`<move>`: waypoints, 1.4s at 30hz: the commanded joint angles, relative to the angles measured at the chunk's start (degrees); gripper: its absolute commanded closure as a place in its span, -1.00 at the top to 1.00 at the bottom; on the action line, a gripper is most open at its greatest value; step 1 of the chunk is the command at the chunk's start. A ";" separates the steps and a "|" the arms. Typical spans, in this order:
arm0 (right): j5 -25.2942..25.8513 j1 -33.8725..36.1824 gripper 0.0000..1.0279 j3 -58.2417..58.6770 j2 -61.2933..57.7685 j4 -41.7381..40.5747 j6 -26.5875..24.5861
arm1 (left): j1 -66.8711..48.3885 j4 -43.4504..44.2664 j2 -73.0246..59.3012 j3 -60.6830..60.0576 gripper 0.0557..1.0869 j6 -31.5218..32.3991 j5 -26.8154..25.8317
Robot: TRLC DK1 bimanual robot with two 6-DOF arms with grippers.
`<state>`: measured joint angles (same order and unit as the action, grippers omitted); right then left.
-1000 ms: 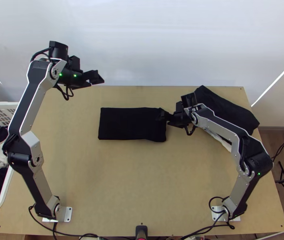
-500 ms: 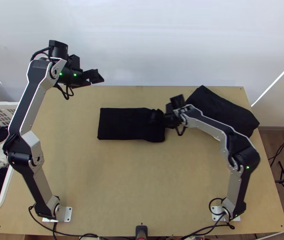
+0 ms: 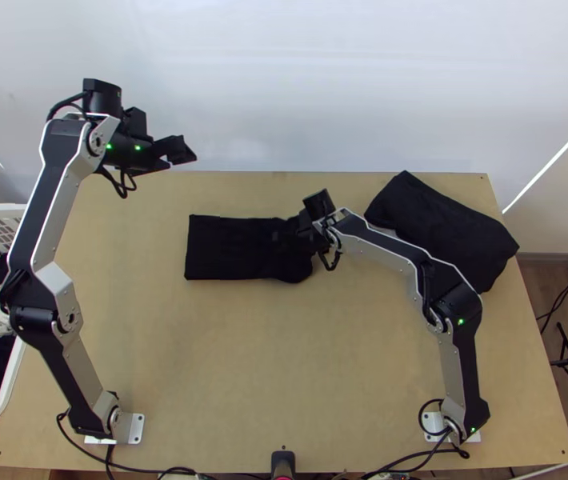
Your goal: Fold the t-shirt
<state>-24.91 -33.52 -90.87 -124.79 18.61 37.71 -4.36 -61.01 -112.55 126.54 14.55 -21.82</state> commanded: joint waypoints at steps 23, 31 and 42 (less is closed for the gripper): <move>-21.68 31.58 -0.94 -6.51 27.67 2.66 11.24 | -0.39 0.90 -1.79 0.20 0.91 0.22 -0.32; -32.75 43.36 -0.94 -7.22 27.50 2.48 8.78 | -0.30 0.90 -1.79 0.02 0.91 0.04 -0.32; -38.99 50.30 -0.94 -2.82 26.97 3.19 5.79 | -0.74 1.25 -1.97 1.25 0.91 0.57 -0.32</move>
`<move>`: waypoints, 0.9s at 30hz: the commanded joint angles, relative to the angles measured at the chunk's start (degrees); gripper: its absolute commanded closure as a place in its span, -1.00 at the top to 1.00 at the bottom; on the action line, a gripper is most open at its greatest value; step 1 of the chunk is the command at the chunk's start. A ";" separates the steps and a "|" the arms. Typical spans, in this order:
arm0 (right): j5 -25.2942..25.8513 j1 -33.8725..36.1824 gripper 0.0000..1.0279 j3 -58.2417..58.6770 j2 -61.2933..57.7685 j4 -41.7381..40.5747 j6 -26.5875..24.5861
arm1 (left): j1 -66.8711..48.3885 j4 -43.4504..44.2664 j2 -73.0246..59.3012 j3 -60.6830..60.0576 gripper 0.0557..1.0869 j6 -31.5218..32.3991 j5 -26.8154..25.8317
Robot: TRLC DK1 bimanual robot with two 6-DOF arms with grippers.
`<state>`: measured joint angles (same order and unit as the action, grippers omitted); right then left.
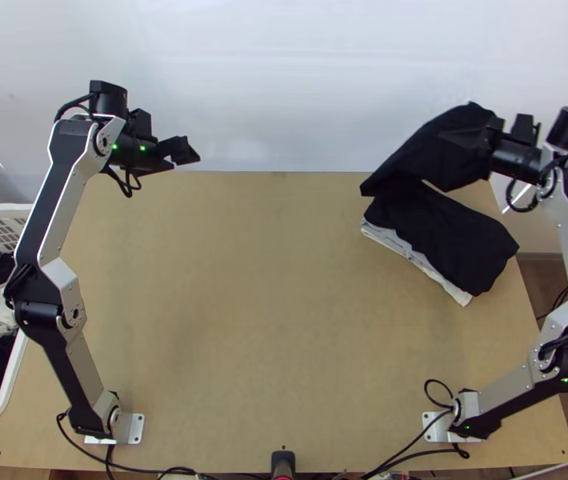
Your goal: Fold the t-shirt
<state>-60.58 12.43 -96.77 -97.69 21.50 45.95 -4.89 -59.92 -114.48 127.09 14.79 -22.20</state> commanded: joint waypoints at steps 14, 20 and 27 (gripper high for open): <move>-4.29 9.55 -0.94 13.10 -1.19 6.45 -12.20 | -1.00 0.59 0.22 0.71 0.91 0.51 0.14; -2.27 19.13 -0.94 20.04 0.13 9.44 -19.94 | -0.48 0.59 0.83 0.62 0.91 0.42 0.05; -1.12 27.83 -0.12 23.56 1.10 17.00 -31.10 | -0.92 0.86 0.83 0.71 0.91 0.24 -0.04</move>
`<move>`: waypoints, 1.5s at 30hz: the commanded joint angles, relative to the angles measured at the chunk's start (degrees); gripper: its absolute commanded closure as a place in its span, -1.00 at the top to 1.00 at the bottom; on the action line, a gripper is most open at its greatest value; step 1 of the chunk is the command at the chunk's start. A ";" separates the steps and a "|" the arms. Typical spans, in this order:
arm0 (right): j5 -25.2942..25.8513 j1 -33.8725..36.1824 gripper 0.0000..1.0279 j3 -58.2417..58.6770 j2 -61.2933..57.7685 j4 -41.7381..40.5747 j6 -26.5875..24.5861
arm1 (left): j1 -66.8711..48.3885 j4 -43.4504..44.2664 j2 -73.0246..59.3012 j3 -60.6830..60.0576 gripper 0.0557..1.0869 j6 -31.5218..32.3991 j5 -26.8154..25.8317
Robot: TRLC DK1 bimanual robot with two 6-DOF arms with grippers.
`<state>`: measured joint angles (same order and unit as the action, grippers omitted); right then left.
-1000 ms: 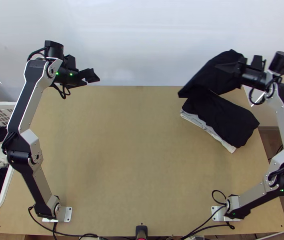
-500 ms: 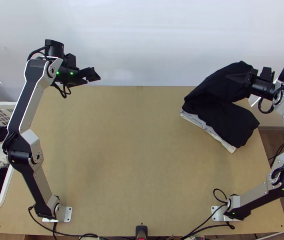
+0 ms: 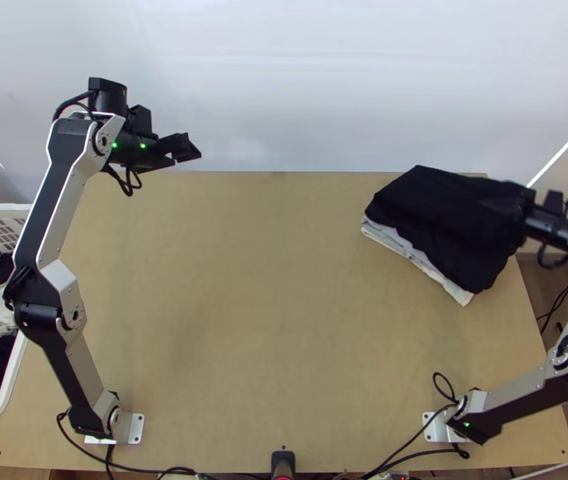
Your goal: Fold the t-shirt
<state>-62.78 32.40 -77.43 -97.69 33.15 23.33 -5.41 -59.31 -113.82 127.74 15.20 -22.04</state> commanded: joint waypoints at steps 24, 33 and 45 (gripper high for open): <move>48.81 9.78 0.93 19.07 34.58 -24.09 -40.12 | -0.74 0.25 1.23 0.05 0.91 0.00 -0.11; 67.53 -18.43 0.93 36.03 27.73 -59.25 -36.69 | -0.57 0.60 0.88 0.05 0.91 0.62 1.30; 71.22 -19.04 0.93 46.23 6.28 -74.10 -33.00 | 2.95 0.51 3.61 -0.74 0.91 -0.08 2.18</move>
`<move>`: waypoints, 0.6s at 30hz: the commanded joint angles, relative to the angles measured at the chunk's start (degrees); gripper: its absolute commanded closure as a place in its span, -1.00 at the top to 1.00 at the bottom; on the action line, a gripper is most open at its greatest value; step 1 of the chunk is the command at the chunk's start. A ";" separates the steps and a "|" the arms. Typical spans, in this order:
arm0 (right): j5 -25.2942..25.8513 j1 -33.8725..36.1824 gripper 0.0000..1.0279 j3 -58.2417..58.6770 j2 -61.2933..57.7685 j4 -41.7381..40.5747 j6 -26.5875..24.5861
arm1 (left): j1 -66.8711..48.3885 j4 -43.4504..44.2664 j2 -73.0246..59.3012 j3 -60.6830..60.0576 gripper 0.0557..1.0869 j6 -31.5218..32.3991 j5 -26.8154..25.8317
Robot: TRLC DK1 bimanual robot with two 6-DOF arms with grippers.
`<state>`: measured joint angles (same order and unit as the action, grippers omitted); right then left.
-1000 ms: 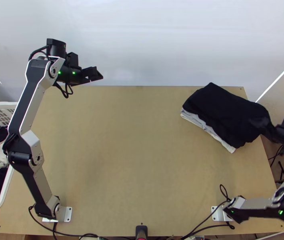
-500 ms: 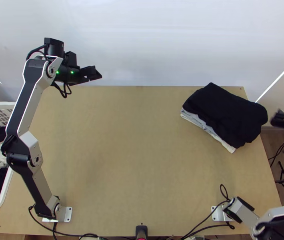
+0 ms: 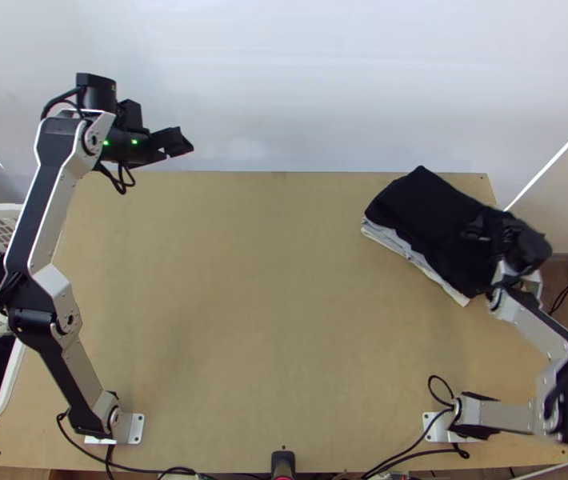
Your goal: Fold the t-shirt
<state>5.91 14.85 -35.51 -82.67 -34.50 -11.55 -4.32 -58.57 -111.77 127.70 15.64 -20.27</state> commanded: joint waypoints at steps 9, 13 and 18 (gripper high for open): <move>5.07 -2.37 0.93 2.55 -5.39 -6.63 1.27 | 3.88 -0.23 7.79 -5.36 0.91 0.80 3.05; 5.07 -3.78 0.93 -1.93 11.22 -0.39 1.53 | 4.40 3.19 11.83 -6.15 0.91 3.52 9.29; 5.16 -6.77 0.93 -16.26 22.03 20.26 0.30 | 5.28 8.29 17.72 -8.61 0.91 1.50 15.70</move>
<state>10.68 10.98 -39.59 -74.46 -30.11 -10.09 -0.08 -55.46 -100.73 122.10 17.89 -12.05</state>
